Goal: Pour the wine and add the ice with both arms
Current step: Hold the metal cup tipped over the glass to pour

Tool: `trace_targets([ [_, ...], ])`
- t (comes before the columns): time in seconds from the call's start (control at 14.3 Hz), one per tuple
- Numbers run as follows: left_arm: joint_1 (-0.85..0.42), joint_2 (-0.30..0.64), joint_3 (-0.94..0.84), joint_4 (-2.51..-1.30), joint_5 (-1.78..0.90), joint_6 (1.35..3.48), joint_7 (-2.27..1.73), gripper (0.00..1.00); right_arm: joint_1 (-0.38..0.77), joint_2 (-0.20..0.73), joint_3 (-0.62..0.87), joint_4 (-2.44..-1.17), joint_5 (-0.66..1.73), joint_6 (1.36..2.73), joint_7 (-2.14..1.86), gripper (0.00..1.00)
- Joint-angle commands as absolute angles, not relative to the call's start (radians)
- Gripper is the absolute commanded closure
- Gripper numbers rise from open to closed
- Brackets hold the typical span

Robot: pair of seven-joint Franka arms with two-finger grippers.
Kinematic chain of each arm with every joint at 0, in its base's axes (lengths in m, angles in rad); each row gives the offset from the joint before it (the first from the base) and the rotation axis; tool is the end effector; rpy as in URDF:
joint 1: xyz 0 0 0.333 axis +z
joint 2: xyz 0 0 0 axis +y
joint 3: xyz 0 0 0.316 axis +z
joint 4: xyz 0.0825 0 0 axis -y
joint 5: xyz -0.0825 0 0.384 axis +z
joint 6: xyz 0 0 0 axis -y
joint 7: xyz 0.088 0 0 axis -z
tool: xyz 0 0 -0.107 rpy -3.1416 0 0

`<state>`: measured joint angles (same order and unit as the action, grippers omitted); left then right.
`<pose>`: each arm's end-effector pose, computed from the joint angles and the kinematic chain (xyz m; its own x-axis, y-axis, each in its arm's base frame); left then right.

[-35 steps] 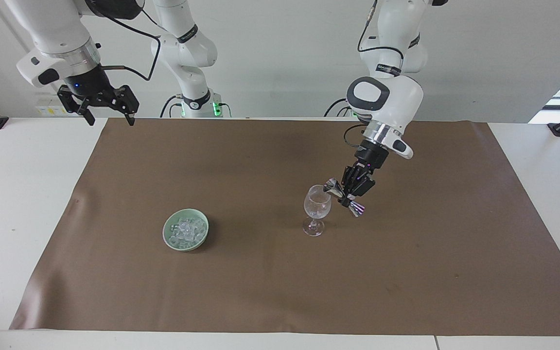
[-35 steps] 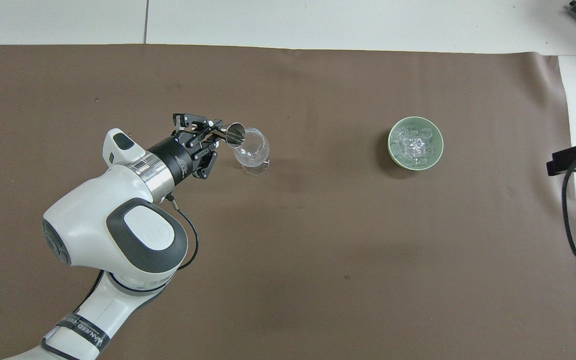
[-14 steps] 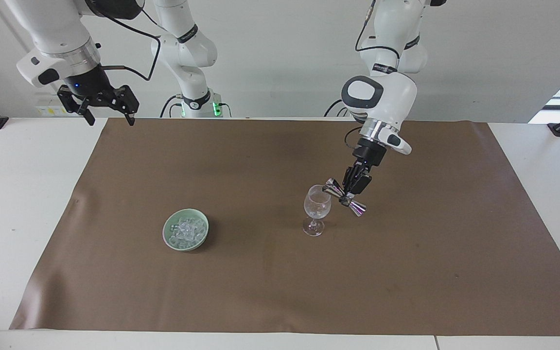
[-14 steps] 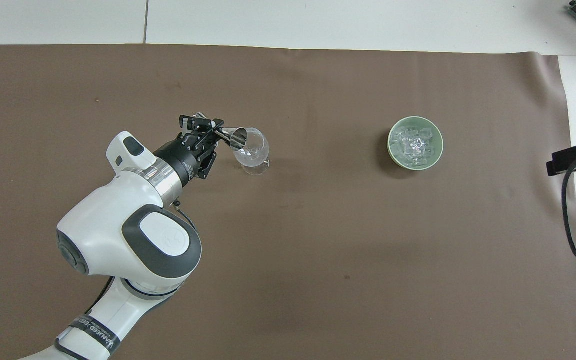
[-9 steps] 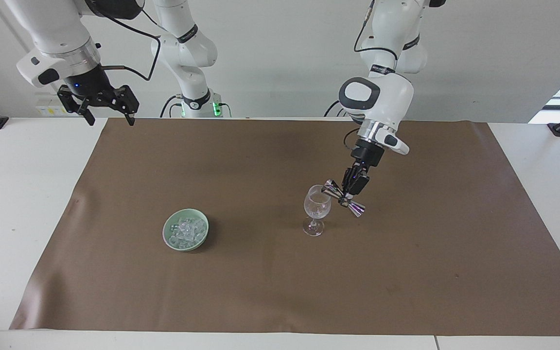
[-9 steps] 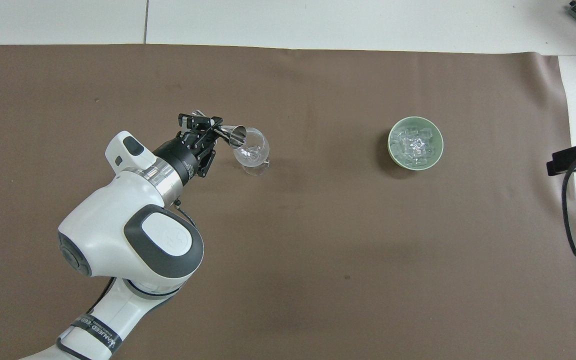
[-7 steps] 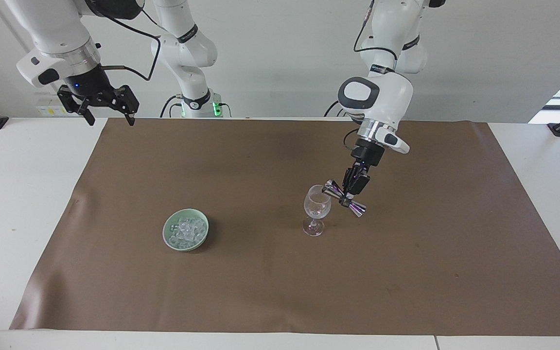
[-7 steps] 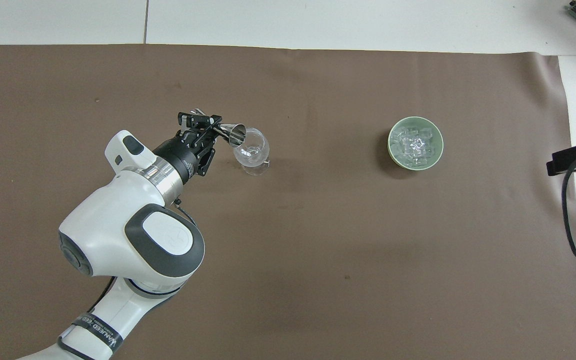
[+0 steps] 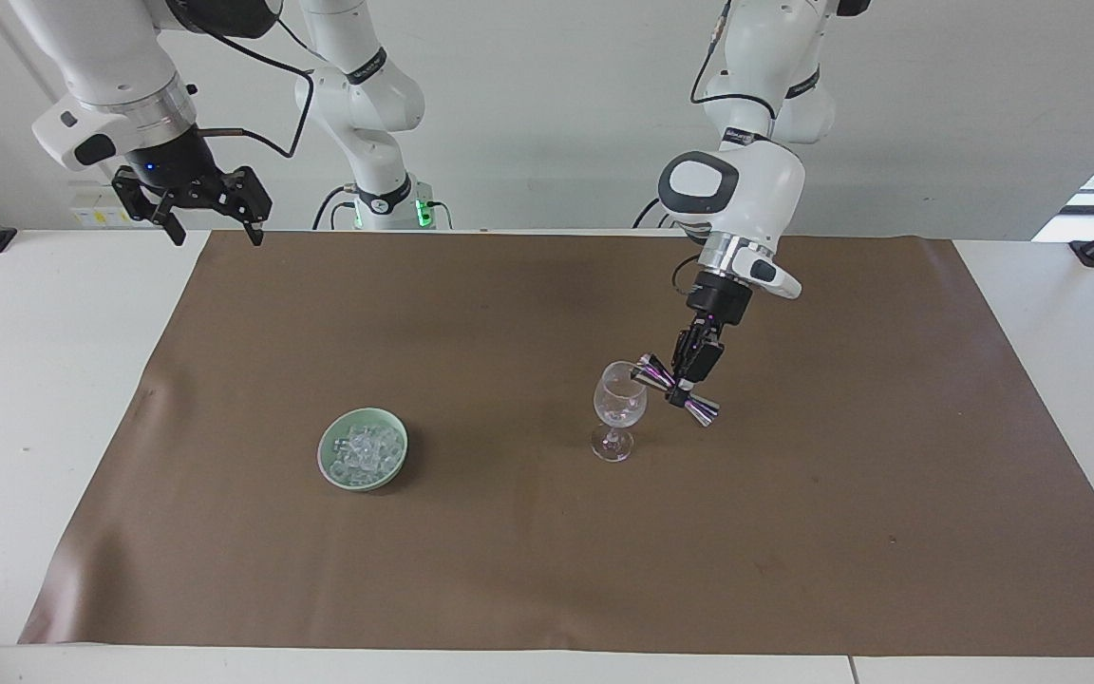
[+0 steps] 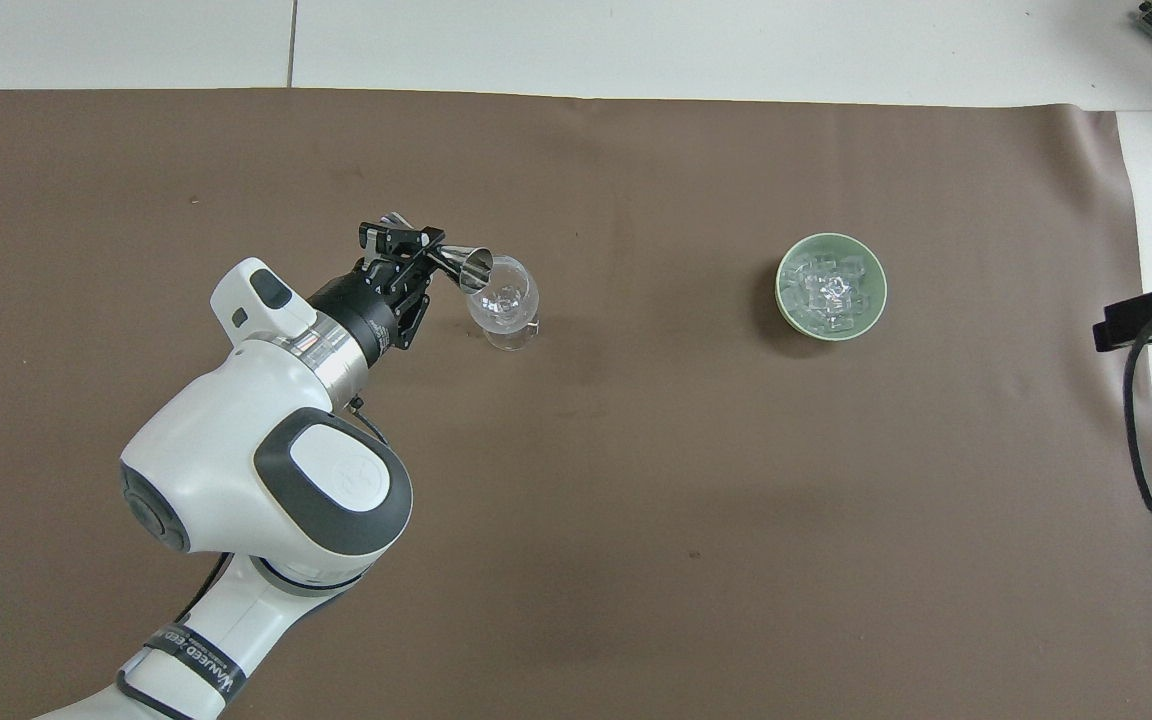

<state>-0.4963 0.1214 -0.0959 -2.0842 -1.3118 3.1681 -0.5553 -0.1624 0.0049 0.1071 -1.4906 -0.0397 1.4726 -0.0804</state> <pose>0.5279 -0.2475 0.4314 0.3729 0.8981 -0.2330 0.6288 -0.0600 0.7752 0.5452 -0.0349 0.6509 0.9994 0.0212 -0.0259 0.0221 -0.9991 0.0371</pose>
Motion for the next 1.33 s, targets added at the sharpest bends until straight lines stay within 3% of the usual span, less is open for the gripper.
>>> trace_targets([
  [0.0, -0.532, 0.138, -0.081, -2.066, -1.301, 3.215, -0.545, 1.00, -0.166, -0.014, 0.109, -1.513, -0.023, 1.479, -0.067, 0.00],
  [1.26, -0.535, 0.153, -0.078, -2.040, -1.270, 3.220, -0.463, 1.00, -0.166, -0.014, 0.109, -1.513, -0.023, 1.479, -0.067, 0.00],
])
